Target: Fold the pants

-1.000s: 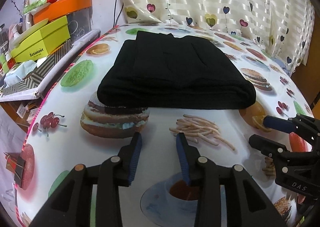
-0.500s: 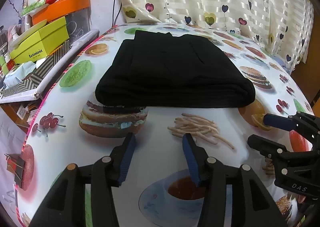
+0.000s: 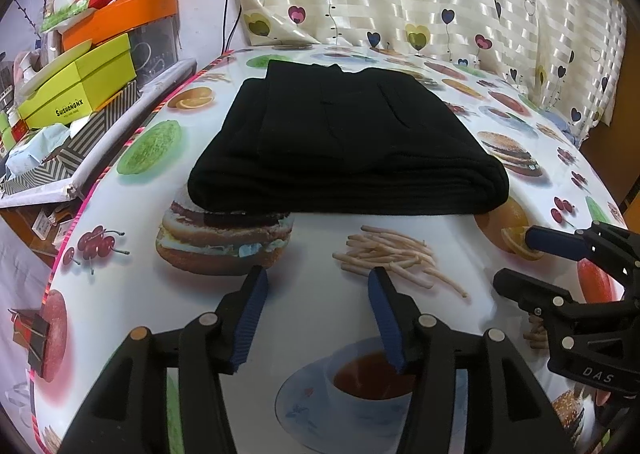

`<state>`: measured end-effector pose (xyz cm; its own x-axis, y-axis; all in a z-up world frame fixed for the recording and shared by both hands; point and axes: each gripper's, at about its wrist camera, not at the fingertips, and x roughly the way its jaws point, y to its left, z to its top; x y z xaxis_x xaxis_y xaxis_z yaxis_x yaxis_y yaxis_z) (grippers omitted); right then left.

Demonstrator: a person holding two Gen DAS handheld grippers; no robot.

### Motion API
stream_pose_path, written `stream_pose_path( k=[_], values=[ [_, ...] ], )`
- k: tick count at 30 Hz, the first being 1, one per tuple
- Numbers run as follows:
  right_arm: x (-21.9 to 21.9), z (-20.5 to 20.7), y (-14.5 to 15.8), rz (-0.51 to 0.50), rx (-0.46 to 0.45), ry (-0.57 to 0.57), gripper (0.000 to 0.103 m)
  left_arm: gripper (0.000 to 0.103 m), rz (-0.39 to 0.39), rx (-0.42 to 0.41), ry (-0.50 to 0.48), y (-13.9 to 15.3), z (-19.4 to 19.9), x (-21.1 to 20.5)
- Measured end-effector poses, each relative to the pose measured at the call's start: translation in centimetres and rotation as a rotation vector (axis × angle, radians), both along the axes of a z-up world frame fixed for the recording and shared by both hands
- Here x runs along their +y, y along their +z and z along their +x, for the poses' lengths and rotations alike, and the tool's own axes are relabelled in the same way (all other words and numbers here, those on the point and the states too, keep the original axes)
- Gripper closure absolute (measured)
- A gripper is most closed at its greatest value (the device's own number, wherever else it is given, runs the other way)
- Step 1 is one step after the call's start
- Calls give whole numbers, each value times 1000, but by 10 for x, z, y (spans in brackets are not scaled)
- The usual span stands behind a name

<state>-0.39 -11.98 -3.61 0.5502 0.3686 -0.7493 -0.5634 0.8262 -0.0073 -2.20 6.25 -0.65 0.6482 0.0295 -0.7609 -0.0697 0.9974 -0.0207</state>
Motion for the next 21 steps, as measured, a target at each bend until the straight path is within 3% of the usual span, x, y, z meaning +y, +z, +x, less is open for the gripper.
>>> stream_pose_path(
  k=[21],
  values=[
    [0,0,0,0,0,0,48,45,2,1,-1,0,0,0]
  ],
)
